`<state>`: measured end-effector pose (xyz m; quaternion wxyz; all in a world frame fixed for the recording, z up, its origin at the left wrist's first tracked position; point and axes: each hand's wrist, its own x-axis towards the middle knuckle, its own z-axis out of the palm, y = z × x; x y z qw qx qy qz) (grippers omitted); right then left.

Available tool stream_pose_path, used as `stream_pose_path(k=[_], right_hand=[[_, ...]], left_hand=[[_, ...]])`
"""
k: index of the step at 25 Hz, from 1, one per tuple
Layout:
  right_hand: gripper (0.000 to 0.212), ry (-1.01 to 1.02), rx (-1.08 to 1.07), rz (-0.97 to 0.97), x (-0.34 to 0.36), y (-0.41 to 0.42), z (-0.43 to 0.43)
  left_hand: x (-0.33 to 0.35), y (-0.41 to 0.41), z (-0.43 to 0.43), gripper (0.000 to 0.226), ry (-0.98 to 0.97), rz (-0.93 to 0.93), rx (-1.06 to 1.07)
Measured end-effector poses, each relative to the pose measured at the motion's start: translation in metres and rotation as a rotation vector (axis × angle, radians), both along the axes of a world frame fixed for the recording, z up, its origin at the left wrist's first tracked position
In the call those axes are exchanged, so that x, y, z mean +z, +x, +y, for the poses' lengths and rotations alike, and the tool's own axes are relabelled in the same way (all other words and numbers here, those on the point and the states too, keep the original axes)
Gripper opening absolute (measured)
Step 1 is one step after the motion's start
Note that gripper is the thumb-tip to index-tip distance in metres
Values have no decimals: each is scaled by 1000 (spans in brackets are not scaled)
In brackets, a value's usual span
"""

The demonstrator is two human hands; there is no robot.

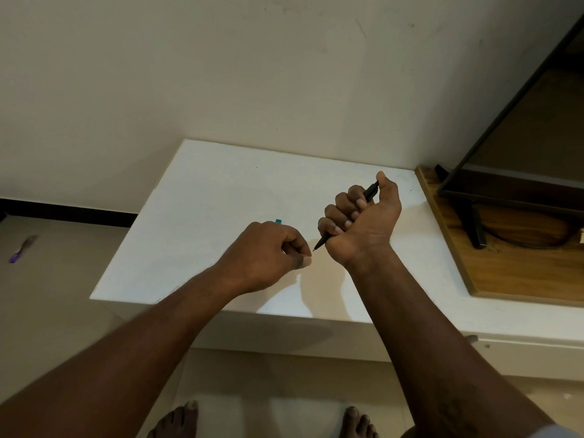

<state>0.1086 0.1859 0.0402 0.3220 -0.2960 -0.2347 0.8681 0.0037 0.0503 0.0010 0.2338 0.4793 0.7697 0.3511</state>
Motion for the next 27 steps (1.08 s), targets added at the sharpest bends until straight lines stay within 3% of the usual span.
stream_pose_path(k=[27], right_hand=[[64,-9,-30,2,0,0,-1]], left_hand=[[-1,1,1,2,33,-1,3]])
